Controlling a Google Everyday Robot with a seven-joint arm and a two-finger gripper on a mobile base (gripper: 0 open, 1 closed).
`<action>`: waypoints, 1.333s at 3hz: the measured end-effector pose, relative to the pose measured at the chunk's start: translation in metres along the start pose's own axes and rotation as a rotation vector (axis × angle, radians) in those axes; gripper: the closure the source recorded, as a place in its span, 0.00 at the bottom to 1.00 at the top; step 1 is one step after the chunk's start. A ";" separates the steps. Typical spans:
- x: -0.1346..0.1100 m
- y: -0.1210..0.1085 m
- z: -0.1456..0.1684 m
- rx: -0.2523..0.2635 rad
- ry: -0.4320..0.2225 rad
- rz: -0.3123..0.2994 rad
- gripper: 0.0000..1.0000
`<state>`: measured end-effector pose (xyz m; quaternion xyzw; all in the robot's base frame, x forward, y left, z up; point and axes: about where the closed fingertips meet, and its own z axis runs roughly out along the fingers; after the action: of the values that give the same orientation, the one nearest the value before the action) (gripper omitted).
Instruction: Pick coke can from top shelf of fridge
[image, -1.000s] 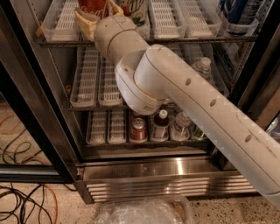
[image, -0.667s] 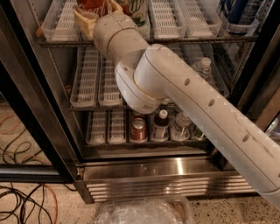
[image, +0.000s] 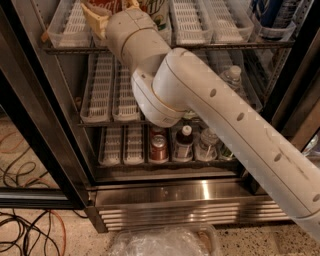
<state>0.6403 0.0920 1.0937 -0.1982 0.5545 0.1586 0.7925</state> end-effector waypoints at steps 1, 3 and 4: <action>-0.004 -0.001 -0.001 0.003 -0.012 -0.002 1.00; -0.018 -0.005 -0.008 0.013 -0.050 -0.006 1.00; -0.023 -0.003 -0.012 0.001 -0.052 -0.009 1.00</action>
Offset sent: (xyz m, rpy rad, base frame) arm -0.0079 -0.0101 0.0110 0.0226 -0.0378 -0.0120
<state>0.6238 0.0830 1.1116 -0.1959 0.5328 0.1600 0.8076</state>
